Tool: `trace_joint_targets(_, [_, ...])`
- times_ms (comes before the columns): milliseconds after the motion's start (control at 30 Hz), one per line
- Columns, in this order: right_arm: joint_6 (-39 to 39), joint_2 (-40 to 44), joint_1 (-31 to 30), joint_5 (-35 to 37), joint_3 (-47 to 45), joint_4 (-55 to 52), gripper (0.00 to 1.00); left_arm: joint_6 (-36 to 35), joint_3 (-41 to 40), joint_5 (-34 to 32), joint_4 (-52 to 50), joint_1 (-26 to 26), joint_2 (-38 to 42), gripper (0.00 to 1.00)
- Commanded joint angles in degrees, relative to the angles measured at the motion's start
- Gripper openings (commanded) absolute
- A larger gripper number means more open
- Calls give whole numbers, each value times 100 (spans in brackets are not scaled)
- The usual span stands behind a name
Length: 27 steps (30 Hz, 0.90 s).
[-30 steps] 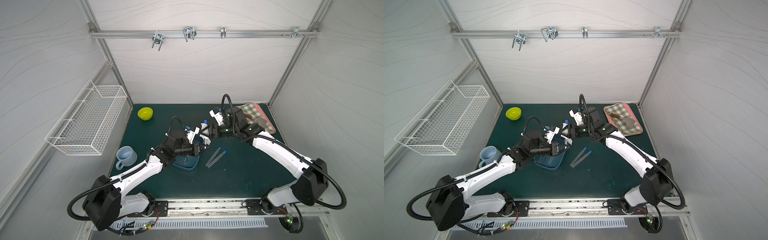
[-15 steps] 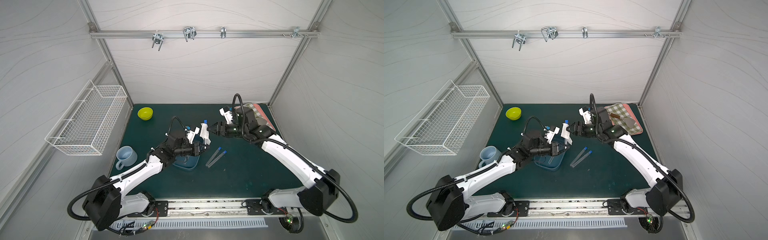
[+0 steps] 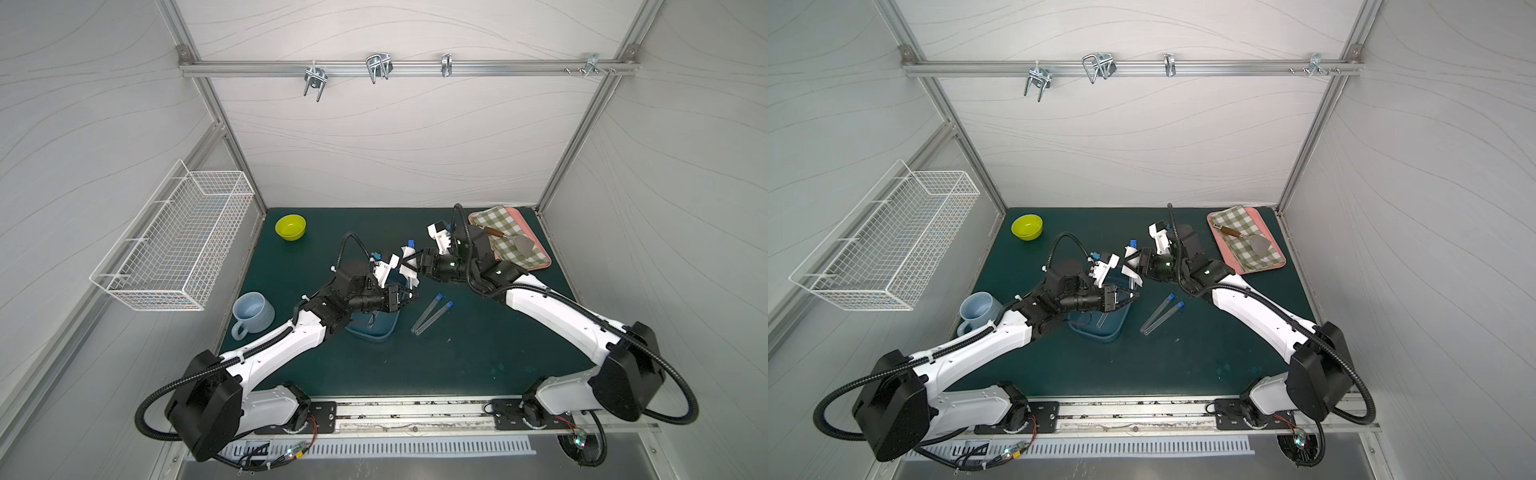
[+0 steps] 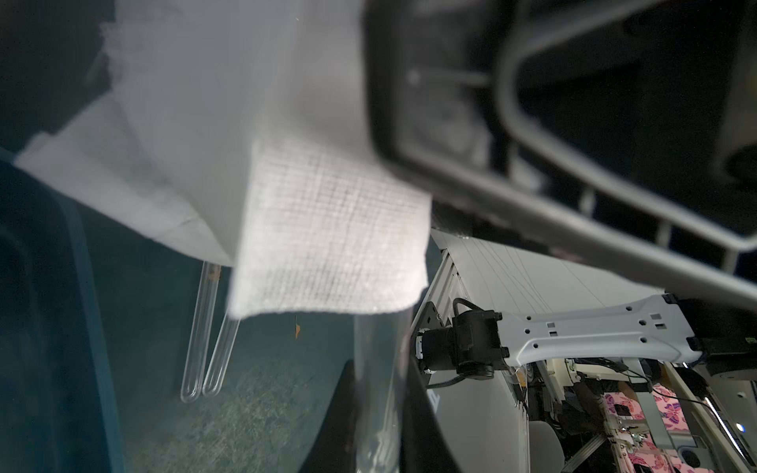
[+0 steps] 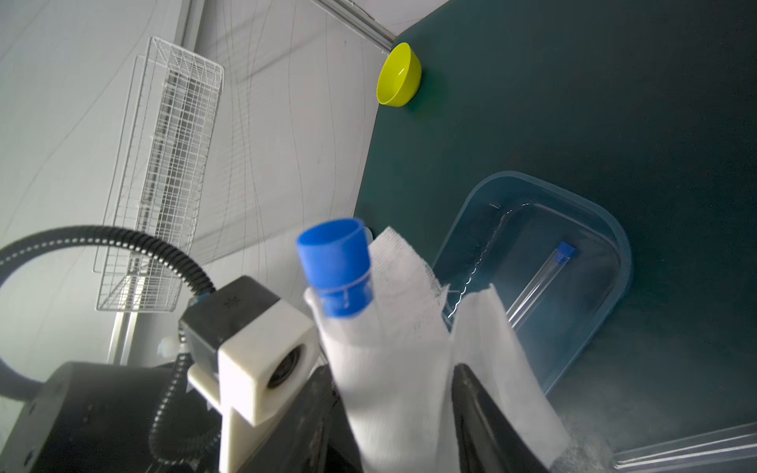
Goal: Wipe the exteriors of test tubes
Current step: Wipe the dirt from the test tube.
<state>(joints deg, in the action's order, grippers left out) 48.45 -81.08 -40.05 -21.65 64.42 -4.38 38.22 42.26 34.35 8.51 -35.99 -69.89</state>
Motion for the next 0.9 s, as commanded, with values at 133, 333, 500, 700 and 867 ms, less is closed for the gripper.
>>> trace_joint_targets(133, [-375,-257,1,218,293,177,26,18,32,63,281,24,63,6])
trace_joint_targets(333, [-1046,-355,155,20,589,-55,22,54,1,113,326,26,37,6])
trace_joint_targets(500, [-1376,-435,189,-210,757,-246,22,65,-1,95,336,29,65,6])
trace_joint_targets(700, [-1540,-283,-126,-314,347,-353,23,67,23,58,318,31,98,6])
trace_joint_targets(867, [-1393,-34,-440,-115,-159,-345,23,72,28,39,300,40,94,6])
